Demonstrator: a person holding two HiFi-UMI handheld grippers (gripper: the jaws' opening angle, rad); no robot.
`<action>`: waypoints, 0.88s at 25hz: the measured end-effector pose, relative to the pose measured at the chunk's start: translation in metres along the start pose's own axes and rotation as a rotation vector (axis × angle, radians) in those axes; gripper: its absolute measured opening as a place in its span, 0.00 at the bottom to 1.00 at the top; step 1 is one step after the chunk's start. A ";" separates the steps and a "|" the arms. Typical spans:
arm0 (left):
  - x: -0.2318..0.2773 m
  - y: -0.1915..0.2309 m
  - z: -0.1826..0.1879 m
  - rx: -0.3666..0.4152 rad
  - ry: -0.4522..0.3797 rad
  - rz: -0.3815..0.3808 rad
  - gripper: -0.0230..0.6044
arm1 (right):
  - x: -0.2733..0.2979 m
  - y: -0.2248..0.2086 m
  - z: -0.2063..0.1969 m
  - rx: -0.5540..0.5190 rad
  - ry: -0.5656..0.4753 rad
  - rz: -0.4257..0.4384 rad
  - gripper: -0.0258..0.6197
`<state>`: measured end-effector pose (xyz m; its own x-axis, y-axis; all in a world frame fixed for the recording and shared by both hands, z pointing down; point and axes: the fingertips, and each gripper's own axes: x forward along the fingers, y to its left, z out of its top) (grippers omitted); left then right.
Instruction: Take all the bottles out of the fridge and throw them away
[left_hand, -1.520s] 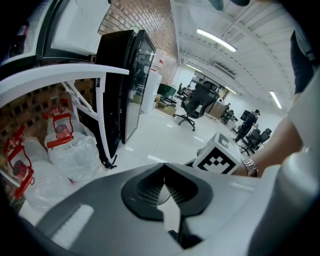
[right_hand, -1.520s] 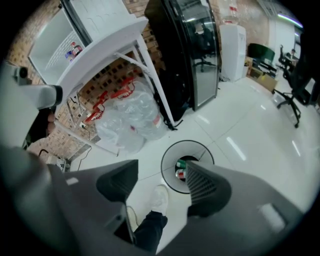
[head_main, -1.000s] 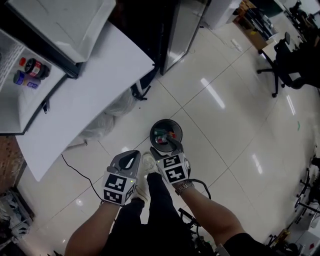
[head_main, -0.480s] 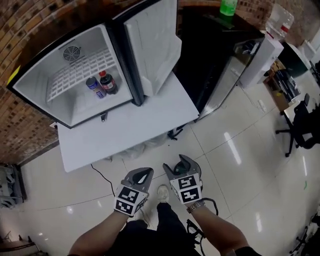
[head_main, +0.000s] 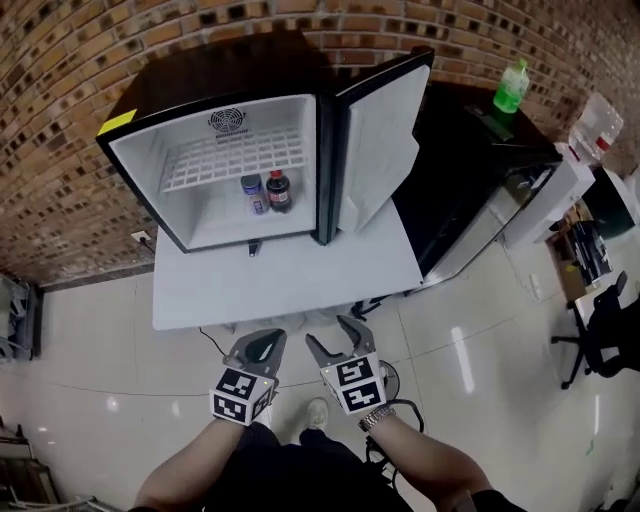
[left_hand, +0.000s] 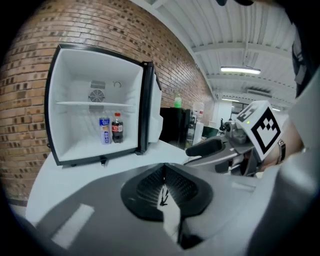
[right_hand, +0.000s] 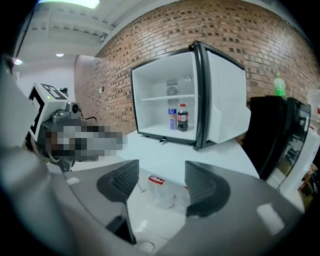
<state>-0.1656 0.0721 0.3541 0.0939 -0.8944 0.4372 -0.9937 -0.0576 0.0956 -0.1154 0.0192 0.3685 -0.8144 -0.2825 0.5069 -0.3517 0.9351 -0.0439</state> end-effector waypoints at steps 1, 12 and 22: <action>-0.005 0.007 0.005 -0.008 -0.014 0.020 0.04 | 0.003 0.003 0.008 -0.008 -0.005 0.009 0.49; -0.031 0.070 0.039 -0.053 -0.119 0.156 0.04 | 0.053 0.012 0.080 -0.088 -0.053 0.038 0.48; -0.041 0.128 0.053 -0.063 -0.134 0.187 0.04 | 0.120 0.018 0.137 -0.069 -0.058 0.016 0.48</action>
<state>-0.2998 0.0775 0.3007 -0.1047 -0.9382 0.3300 -0.9870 0.1388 0.0814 -0.2824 -0.0273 0.3104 -0.8456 -0.2777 0.4559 -0.3076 0.9515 0.0090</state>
